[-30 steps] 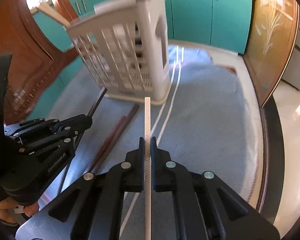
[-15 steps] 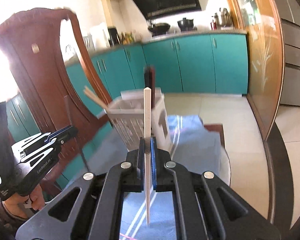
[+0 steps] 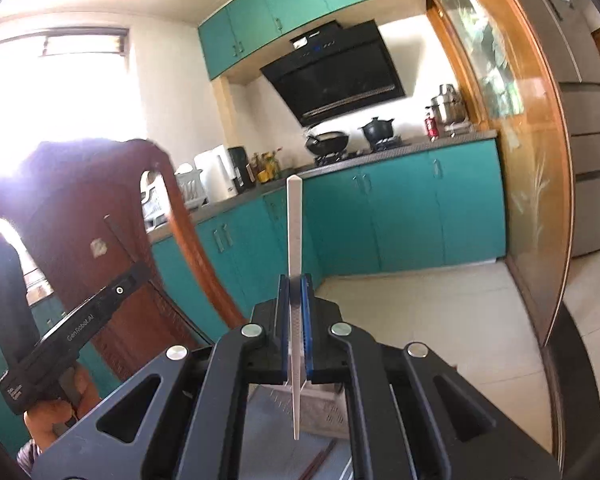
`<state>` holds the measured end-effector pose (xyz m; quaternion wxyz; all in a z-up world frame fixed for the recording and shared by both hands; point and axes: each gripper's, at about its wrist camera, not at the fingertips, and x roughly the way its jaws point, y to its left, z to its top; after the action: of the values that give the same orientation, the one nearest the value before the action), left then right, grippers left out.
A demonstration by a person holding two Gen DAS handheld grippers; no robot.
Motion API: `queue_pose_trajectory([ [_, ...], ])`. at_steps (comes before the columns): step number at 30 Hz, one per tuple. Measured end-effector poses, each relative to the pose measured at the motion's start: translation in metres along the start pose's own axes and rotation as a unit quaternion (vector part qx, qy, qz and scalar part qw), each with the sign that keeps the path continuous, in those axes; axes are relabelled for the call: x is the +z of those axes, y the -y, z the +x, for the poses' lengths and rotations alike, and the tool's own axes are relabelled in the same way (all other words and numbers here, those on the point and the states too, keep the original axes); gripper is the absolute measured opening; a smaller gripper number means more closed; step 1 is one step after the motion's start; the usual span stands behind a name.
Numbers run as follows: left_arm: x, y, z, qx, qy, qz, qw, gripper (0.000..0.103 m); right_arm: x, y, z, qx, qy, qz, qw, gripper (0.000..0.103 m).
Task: Organize utensils
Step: 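Raise both chopsticks over the white holder and open both tools to release them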
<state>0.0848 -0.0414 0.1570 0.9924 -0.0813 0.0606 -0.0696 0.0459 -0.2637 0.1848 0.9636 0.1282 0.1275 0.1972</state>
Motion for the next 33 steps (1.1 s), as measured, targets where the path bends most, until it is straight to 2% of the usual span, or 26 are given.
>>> queue_pose_trajectory([
  [3,-0.002,-0.01,0.014,0.025,0.016,-0.011,0.9995,0.007,0.008,0.001,0.014,0.003,0.011,0.012,1.0,0.006],
  [4,-0.007,-0.01,0.024,0.038,0.011,-0.011,0.9992,0.007,0.008,0.001,0.018,0.002,0.013,0.016,1.0,0.006],
  [9,-0.026,-0.017,0.068,0.053,-0.029,-0.008,0.9981,0.007,-0.001,0.003,0.04,-0.025,0.034,0.015,0.999,0.006],
  [14,-0.043,-0.015,0.091,0.051,-0.063,0.005,0.9967,0.007,-0.019,0.007,0.063,-0.039,0.017,0.005,0.999,0.006],
  [17,-0.049,-0.011,0.093,0.053,-0.071,0.018,0.9959,0.007,-0.032,0.007,0.076,-0.057,0.005,-0.01,0.998,0.006],
  [21,-0.054,-0.01,0.092,0.056,-0.077,0.025,0.9951,0.007,-0.037,0.012,0.081,-0.059,0.0,0.003,0.998,0.006],
  [24,-0.055,-0.012,0.092,0.059,-0.079,0.023,0.9949,0.007,-0.03,0.016,0.07,-0.046,0.02,0.03,0.998,0.006],
  [29,-0.055,-0.018,0.092,0.06,-0.084,0.009,0.9946,0.007,-0.02,0.02,0.051,-0.052,0.084,0.055,0.994,0.006],
  [33,-0.058,-0.021,0.092,0.061,-0.089,0.006,0.9942,0.007,-0.025,0.02,0.061,-0.064,0.089,0.047,0.993,0.006],
])
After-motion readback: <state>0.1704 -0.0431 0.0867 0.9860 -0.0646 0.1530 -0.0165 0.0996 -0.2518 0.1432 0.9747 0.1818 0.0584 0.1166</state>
